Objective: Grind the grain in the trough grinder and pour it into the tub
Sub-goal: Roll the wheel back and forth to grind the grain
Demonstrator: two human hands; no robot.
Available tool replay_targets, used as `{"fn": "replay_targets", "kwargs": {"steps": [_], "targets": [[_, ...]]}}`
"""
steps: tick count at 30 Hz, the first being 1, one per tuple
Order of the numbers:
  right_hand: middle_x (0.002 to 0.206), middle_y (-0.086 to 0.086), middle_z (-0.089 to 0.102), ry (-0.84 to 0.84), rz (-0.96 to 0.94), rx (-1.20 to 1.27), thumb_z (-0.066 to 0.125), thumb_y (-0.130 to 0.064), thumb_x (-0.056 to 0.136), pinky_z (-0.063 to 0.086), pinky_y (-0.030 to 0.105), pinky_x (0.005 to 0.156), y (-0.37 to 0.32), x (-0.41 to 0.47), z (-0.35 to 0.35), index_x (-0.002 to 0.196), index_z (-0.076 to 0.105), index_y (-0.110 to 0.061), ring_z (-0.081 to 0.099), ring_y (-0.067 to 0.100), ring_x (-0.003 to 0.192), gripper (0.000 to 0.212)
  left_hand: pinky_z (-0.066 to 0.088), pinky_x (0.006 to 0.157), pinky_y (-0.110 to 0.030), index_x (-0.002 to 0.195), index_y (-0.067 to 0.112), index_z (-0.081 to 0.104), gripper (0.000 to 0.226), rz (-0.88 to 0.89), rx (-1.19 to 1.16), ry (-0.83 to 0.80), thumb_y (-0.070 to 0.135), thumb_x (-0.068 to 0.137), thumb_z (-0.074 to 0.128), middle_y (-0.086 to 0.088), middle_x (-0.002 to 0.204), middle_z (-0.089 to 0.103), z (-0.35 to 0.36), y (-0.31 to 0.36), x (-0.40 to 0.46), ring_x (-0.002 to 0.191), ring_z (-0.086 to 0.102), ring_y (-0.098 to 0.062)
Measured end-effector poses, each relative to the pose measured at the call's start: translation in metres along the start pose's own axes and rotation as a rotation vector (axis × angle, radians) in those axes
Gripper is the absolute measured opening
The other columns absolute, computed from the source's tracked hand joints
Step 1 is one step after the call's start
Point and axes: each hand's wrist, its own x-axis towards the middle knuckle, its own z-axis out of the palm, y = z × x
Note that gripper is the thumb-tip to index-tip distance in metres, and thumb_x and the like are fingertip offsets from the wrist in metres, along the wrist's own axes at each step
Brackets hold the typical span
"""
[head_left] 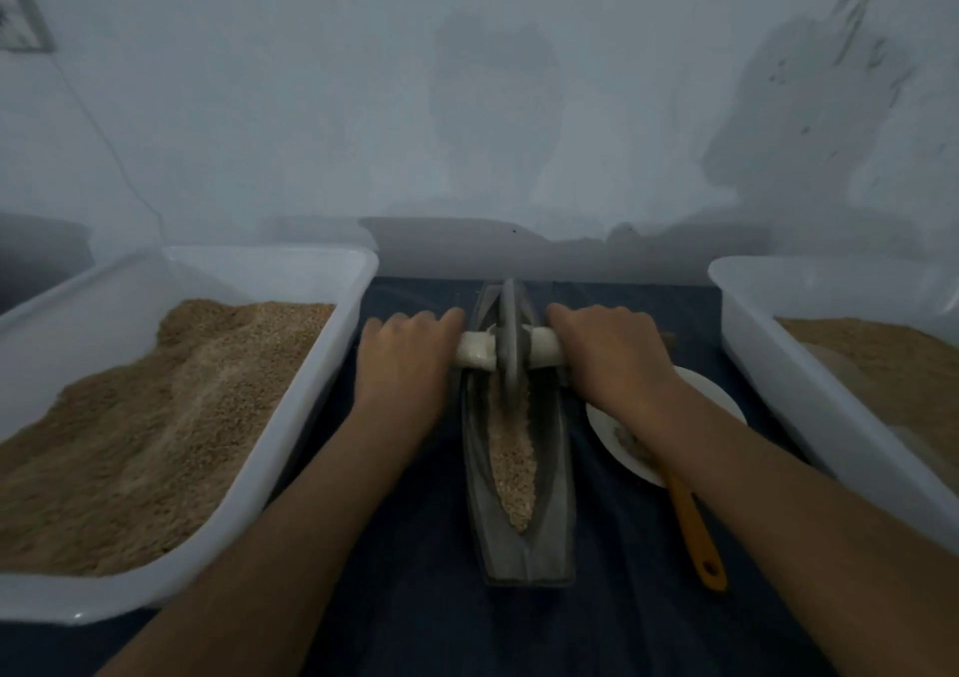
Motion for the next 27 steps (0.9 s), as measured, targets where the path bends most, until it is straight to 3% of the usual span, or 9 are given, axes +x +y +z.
{"fn": "replay_targets", "kwargs": {"steps": [4,7,9,12,15,18,22,24,27], "targets": [[0.087,-0.003,0.062,0.041,-0.189,-0.085,0.071,-0.028,0.085,0.026,0.034,0.057,-0.001,-0.029,-0.019,0.103,0.044,-0.028,0.046,0.02,0.064,0.033,0.043,0.076,-0.037,0.112,0.031,0.048,0.039,0.083,-0.056,-0.023,0.026,0.083,0.073,0.006,0.103,0.062,-0.017,-0.008,-0.049,0.094,0.06,-0.023],[0.064,-0.003,0.056,0.182,-0.263,-0.148,0.086,-0.024,0.059,0.008,0.025,0.05,-0.004,-0.057,-0.025,0.086,0.047,-0.024,0.049,0.024,0.046,0.048,0.044,0.066,-0.037,0.101,0.03,0.051,0.041,0.117,-0.086,0.015,0.023,0.073,0.08,0.006,0.091,0.06,-0.022,-0.01,-0.072,0.082,0.058,-0.023],[0.056,-0.005,0.048,0.176,-0.224,-0.131,0.087,-0.022,0.05,0.003,0.022,0.052,-0.003,-0.062,-0.023,0.08,0.037,-0.026,0.044,0.023,0.039,0.059,0.043,0.064,-0.036,0.094,0.029,0.05,0.038,0.119,-0.09,0.006,0.022,0.071,0.08,0.005,0.086,0.059,-0.018,-0.011,-0.069,0.078,0.059,-0.024],[0.06,-0.009,0.032,0.116,-0.131,-0.114,0.078,-0.023,0.071,0.015,0.027,0.05,-0.005,-0.041,-0.012,0.084,0.029,-0.028,0.032,0.019,0.049,0.05,0.038,0.067,-0.035,0.089,0.028,0.043,0.033,0.07,-0.05,-0.021,0.026,0.079,0.074,0.004,0.09,0.061,-0.006,-0.009,-0.039,0.082,0.063,-0.025],[0.082,0.0,0.056,-0.011,-0.01,-0.055,0.068,-0.029,0.086,0.032,0.036,0.064,-0.005,-0.005,-0.006,0.094,0.046,-0.027,0.049,0.026,0.07,0.024,0.031,0.067,-0.036,0.086,0.026,0.039,0.028,-0.025,-0.013,0.033,0.021,0.085,0.066,0.0,0.091,0.063,0.008,-0.003,-0.002,0.084,0.064,-0.028],[0.094,0.006,0.063,-0.016,0.008,-0.046,0.073,-0.03,0.082,0.032,0.037,0.067,-0.006,0.013,-0.006,0.091,0.045,-0.028,0.061,0.03,0.086,0.029,0.03,0.068,-0.037,0.088,0.025,0.045,0.02,-0.083,-0.033,0.047,0.017,0.088,0.063,-0.002,0.093,0.065,0.018,-0.002,0.012,0.086,0.064,-0.029],[0.086,0.001,0.06,0.036,-0.011,-0.067,0.069,-0.032,0.086,0.033,0.036,0.063,-0.007,-0.006,-0.005,0.09,0.034,-0.029,0.059,0.028,0.076,0.036,0.032,0.068,-0.036,0.09,0.027,0.039,0.03,-0.016,-0.05,0.091,0.018,0.086,0.067,0.001,0.091,0.064,0.014,-0.007,-0.009,0.084,0.063,-0.027],[0.077,-0.006,0.049,-0.003,-0.012,-0.038,0.065,-0.032,0.087,0.032,0.035,0.061,-0.003,-0.023,-0.008,0.089,0.029,-0.034,0.049,0.024,0.069,0.036,0.032,0.068,-0.036,0.089,0.029,0.033,0.039,0.071,-0.074,0.095,0.024,0.08,0.071,0.002,0.09,0.063,0.001,-0.007,-0.025,0.083,0.062,-0.026],[0.066,-0.01,0.037,0.04,-0.085,-0.092,0.069,-0.031,0.08,0.017,0.03,0.052,-0.003,-0.049,-0.017,0.084,0.024,-0.035,0.035,0.019,0.057,0.046,0.036,0.066,-0.036,0.088,0.029,0.044,0.039,0.142,-0.094,0.099,0.029,0.07,0.079,0.004,0.085,0.062,-0.014,-0.01,-0.051,0.078,0.062,-0.025]]}}
